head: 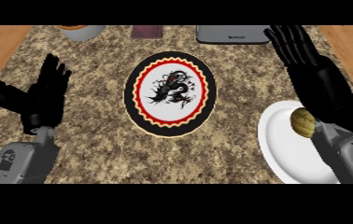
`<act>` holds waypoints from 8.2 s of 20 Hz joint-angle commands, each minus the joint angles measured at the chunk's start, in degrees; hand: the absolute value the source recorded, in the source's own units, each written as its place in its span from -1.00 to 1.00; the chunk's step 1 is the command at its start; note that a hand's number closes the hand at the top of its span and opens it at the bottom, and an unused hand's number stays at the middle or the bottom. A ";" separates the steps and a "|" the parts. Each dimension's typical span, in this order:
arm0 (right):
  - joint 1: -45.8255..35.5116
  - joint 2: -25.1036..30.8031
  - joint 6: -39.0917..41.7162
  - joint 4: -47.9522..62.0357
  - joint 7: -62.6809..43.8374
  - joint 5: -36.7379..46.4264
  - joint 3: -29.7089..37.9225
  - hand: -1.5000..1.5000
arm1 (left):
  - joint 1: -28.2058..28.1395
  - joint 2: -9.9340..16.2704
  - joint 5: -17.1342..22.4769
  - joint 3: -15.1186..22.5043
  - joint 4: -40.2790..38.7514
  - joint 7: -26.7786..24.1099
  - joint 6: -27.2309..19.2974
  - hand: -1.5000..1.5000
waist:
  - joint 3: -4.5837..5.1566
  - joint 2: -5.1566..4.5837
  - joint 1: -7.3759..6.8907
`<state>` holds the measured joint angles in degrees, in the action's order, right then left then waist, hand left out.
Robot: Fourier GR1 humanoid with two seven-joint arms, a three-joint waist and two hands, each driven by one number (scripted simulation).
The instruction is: Pick the squash from the plate and place it in the plate
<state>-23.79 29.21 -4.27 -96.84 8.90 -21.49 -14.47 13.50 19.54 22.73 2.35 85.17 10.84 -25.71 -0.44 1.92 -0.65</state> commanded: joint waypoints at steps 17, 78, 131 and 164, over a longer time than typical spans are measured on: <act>20.53 -6.28 20.89 24.69 66.39 -3.55 28.42 -1.00 | -3.83 4.82 -5.63 8.01 -1.80 -3.31 10.93 0.00 | -0.28 -3.65 0.69; 5.28 -4.11 -11.28 53.77 66.86 44.40 25.51 1.00 | -4.01 1.42 -9.18 1.35 -9.99 -6.96 20.34 0.00 | 0.40 -2.16 0.44; -25.91 -29.20 -27.10 40.70 -63.28 64.07 -20.27 1.00 | -0.97 -3.20 -15.36 3.84 -7.82 -3.51 16.34 0.00 | 0.42 -2.38 -1.35; -10.82 -29.17 -34.22 22.84 -18.95 29.94 -12.10 -1.00 | -1.74 -2.07 -14.24 -2.40 -4.65 0.84 22.41 0.00 | 0.42 -2.00 0.37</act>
<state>-36.80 0.53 -39.67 -76.49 -17.77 10.32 -28.81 9.96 17.99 8.59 0.56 80.91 9.97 -4.21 -0.03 -0.06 -0.38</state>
